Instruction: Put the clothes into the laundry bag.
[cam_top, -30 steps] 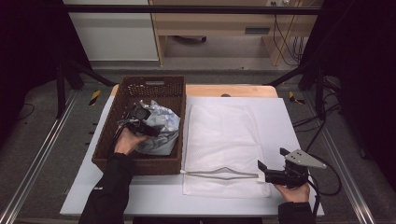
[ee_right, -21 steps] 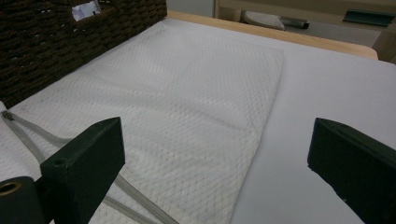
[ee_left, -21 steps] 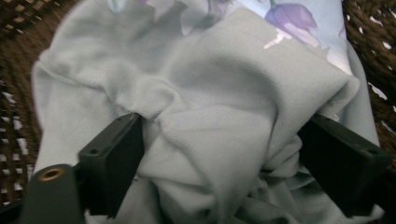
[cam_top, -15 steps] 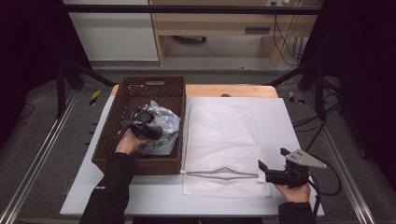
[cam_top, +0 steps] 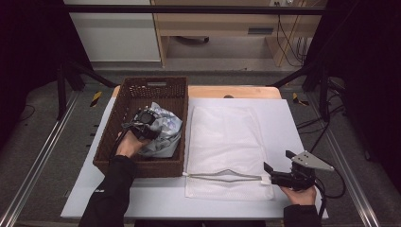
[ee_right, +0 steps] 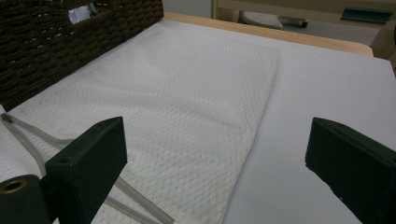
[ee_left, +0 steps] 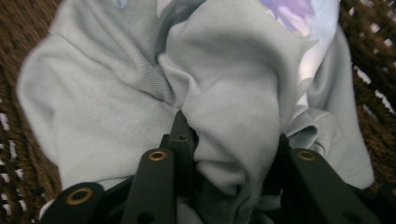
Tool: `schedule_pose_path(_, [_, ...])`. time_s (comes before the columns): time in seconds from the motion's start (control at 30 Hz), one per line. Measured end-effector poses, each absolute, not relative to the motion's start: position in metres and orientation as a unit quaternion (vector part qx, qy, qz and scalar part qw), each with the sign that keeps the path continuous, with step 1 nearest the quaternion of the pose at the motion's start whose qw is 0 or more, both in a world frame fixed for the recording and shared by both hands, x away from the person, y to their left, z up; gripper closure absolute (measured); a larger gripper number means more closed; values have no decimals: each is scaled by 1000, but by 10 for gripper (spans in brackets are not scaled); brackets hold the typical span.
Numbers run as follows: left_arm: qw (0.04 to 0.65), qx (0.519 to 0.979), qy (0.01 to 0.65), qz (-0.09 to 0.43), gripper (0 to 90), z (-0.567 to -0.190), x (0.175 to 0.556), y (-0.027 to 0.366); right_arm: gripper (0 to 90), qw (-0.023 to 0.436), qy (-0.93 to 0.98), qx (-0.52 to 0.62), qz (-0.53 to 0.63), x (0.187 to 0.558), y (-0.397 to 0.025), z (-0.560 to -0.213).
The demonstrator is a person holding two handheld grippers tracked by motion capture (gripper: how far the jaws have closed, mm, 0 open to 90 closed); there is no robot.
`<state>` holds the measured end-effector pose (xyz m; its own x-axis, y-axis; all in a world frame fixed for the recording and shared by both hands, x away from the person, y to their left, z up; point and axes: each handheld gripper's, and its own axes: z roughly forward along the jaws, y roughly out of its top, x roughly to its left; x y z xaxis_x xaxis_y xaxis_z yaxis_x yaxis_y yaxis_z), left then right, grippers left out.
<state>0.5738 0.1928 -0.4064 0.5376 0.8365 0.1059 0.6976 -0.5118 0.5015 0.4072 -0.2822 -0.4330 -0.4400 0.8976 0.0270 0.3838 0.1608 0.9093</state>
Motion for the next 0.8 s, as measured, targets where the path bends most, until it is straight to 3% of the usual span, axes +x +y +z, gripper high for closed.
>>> schedule_pose_path(0.5, [404,762,446,239,695,-362,542,218,60,276,710,455,461,407,-285,-435])
schedule_pose_path(0.8, [471,711,431,294,706,-331,519,233,62,276,711,454,460,407,-284,-435])
